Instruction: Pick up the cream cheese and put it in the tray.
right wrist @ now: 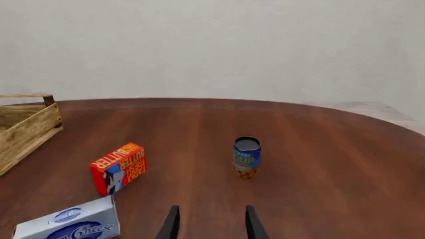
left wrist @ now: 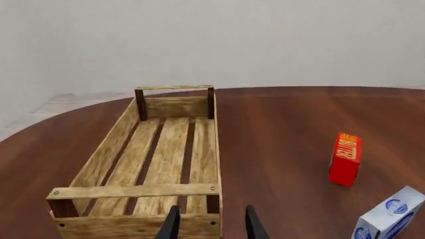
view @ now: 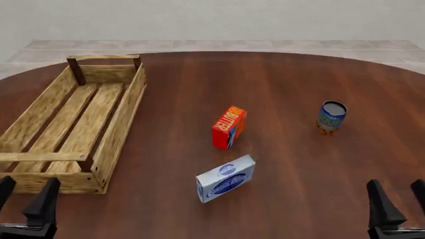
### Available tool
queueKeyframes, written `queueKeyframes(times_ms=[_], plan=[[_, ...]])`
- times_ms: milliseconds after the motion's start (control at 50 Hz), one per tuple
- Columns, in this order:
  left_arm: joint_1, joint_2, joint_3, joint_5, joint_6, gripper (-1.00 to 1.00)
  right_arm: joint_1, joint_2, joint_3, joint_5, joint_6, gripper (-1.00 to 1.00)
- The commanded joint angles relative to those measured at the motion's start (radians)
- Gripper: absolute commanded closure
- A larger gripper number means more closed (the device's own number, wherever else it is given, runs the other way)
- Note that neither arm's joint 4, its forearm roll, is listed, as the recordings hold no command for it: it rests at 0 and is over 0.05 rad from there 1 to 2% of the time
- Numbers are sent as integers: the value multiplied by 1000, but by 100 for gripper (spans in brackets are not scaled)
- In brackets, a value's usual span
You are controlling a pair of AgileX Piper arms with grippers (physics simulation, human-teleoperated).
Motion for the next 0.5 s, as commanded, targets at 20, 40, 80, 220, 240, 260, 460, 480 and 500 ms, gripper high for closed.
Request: queueKeyframes(times_ms=[20, 40, 80, 220, 240, 260, 460, 480, 500], plan=[[-11, -49, 44, -22, -37, -100, -4, 0, -12, 2, 4, -100], [-22, -52, 50, -26, -19, -100, -3, 0, -14, 5, 3, -100], [-16, -49, 54, -31, -29, -100, 3, 0, -16, 11, -5, -100], [-16, -49, 50, -25, -43, -100, 9, 1, -33, 20, 9, -100], [-16, -49, 50, -25, -43, -100, 9, 1, -34, 20, 9, -100], [-13, -48, 47, -21, -49, -100, 7, 1, -35, 21, 5, -100], [-30, -47, -5, 30, -125, -100, 12, 1, -35, 19, 14, -100], [-19, -53, -20, 44, -175, -100, 14, 1, -35, 17, 10, -100], [-18, -47, -43, 55, -130, -100, 17, 1, -34, 15, 7, -100]])
